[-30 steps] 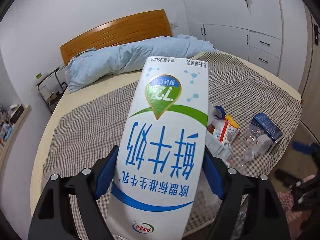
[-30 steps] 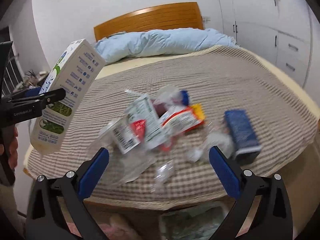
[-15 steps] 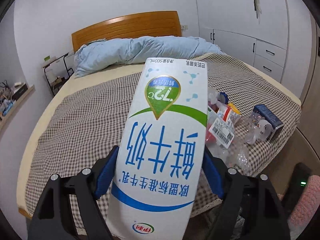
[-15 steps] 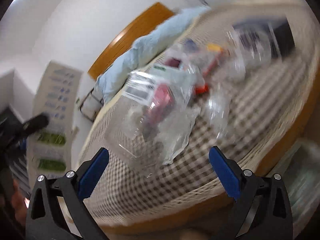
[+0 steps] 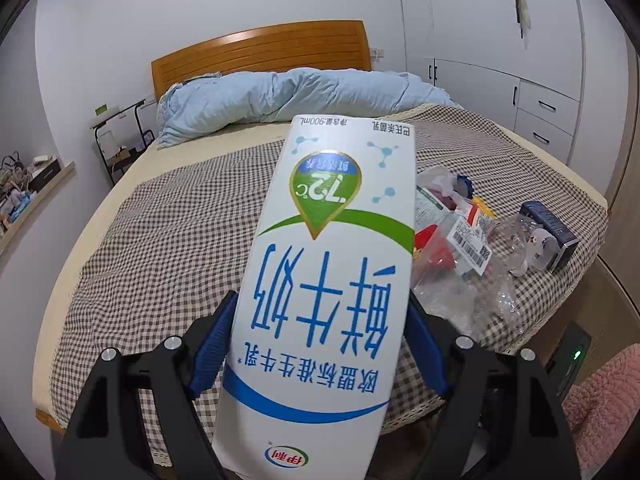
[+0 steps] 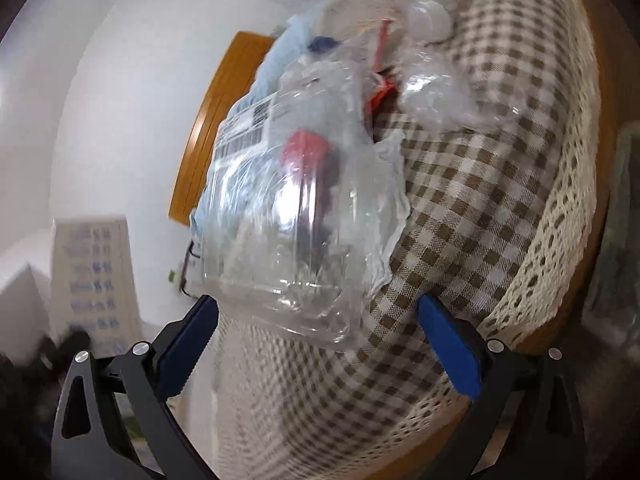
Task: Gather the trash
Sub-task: 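Lift the milk carton with the left tool while the right tool grasps the clear clamshell, then carry the carton and clamshell in both tools over the floor trash bin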
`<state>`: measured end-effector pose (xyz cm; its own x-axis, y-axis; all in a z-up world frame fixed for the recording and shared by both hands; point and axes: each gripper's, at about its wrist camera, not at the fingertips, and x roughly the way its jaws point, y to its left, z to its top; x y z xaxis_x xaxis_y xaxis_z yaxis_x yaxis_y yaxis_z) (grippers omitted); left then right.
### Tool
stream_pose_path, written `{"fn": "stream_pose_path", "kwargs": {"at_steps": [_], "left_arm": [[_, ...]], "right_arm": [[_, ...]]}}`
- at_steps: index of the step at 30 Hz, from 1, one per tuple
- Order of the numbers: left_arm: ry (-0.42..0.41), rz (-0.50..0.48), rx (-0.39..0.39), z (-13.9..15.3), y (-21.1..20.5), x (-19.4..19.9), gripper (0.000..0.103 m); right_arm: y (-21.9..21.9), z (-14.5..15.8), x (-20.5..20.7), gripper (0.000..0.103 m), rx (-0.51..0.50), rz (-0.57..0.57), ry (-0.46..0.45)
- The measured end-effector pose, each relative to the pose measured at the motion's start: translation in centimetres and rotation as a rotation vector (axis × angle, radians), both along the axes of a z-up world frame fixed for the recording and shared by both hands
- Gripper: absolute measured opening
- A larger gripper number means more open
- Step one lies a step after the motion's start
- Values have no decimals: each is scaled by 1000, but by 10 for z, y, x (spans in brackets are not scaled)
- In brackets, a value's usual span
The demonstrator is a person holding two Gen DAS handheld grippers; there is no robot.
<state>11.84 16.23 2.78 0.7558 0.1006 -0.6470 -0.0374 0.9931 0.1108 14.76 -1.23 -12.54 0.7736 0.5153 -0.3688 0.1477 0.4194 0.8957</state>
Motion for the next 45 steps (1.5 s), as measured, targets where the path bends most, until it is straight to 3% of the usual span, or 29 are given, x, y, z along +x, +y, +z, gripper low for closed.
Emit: {"fn": "stream_pose_path", "kwargs": {"at_steps": [7,9,13,18,20,24,27,35,45], "left_arm": [[10,-11,-14,-5,4,2,76],[2,-16,-20,-4,4,1,76],[-6,-22,-21,-3,4,-1,76],[-6,-17,-39,-4,8,-3,76],[-3,-18,-36,-5,10,-4,76],[-7,-10,-39,-3,14,-4,76],[-13,-7,-51,-2,16,-5,76],[-21,-15,-50,-2,14,-11,76],[-40,-48,-38,4,-6,-15,76]], "right_arm": [[-12,9,3,88,81,29,35],[-14,15,4,60,116,57,10],[-8,23,6,61,110,61,20],[10,22,42,57,114,74,33],[10,35,45,49,64,103,-8],[13,75,49,33,-141,132,-107],[10,96,54,29,-251,143,-164],[2,153,45,25,-713,168,-379],[-32,123,27,23,-765,191,-433]]}}
